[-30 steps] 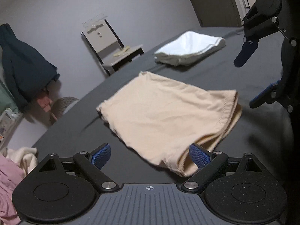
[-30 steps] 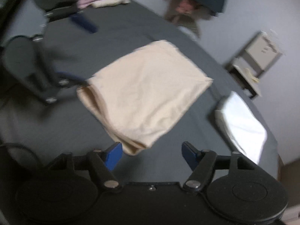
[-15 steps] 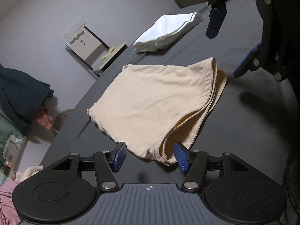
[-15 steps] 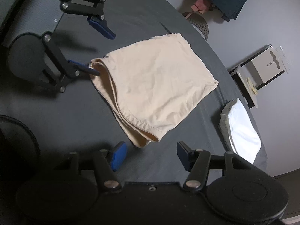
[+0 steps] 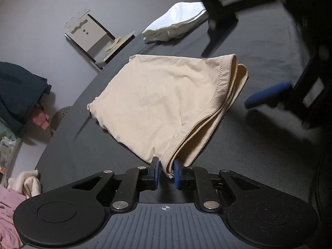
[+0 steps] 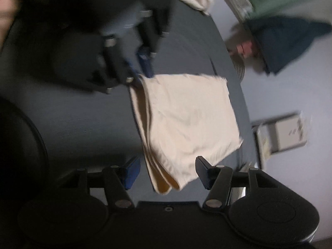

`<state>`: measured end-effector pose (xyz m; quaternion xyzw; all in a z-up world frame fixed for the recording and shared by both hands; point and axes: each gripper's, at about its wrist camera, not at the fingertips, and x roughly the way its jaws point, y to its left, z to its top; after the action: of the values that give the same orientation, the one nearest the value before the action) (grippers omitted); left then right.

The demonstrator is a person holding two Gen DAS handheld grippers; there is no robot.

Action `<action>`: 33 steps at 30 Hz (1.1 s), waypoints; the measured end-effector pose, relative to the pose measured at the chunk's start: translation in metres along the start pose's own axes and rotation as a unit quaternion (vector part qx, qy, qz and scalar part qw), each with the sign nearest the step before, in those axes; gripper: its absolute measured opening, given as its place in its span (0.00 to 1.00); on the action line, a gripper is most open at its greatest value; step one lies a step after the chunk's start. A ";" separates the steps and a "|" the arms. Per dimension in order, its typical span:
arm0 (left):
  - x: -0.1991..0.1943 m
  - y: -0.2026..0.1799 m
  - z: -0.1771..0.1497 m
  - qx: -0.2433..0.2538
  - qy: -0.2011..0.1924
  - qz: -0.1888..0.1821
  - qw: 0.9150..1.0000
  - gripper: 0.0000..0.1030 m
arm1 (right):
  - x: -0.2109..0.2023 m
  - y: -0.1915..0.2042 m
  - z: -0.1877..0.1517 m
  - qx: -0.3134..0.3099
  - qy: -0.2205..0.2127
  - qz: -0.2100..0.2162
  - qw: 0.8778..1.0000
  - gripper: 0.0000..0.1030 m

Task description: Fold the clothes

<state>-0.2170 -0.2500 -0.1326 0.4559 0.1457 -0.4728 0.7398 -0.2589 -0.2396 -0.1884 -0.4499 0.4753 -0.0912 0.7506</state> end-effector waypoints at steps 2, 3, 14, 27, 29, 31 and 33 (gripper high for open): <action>-0.002 0.003 -0.001 -0.010 -0.005 -0.002 1.000 0.15 | 0.007 0.015 0.003 -0.038 0.002 -0.028 0.999 0.55; -0.003 0.006 -0.002 -0.018 -0.009 -0.004 1.000 0.15 | 0.010 0.021 0.004 -0.057 0.004 -0.038 0.998 0.55; -0.003 0.018 -0.011 -0.061 -0.002 -0.033 0.998 0.14 | 0.030 0.044 0.005 -0.127 -0.004 -0.079 0.989 0.48; -0.024 0.006 -0.012 -0.003 -0.057 0.002 0.998 0.99 | 0.030 0.036 0.001 -0.115 0.017 -0.061 0.991 0.42; -0.022 0.002 -0.013 0.014 -0.053 0.007 0.998 0.99 | 0.029 0.028 0.001 -0.097 0.019 -0.042 0.994 0.42; -0.018 -0.003 -0.013 0.032 -0.049 0.014 0.998 0.99 | 0.034 0.020 0.001 -0.075 0.025 -0.036 0.996 0.44; -0.016 -0.006 -0.012 0.045 -0.050 0.016 0.998 0.99 | 0.039 0.018 0.002 -0.070 0.026 -0.044 0.996 0.45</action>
<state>-0.2278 -0.2319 -0.1318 0.4668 0.0802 -0.4894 0.7322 -0.2421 -0.2497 -0.2264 -0.5197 0.4795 -0.1025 0.6996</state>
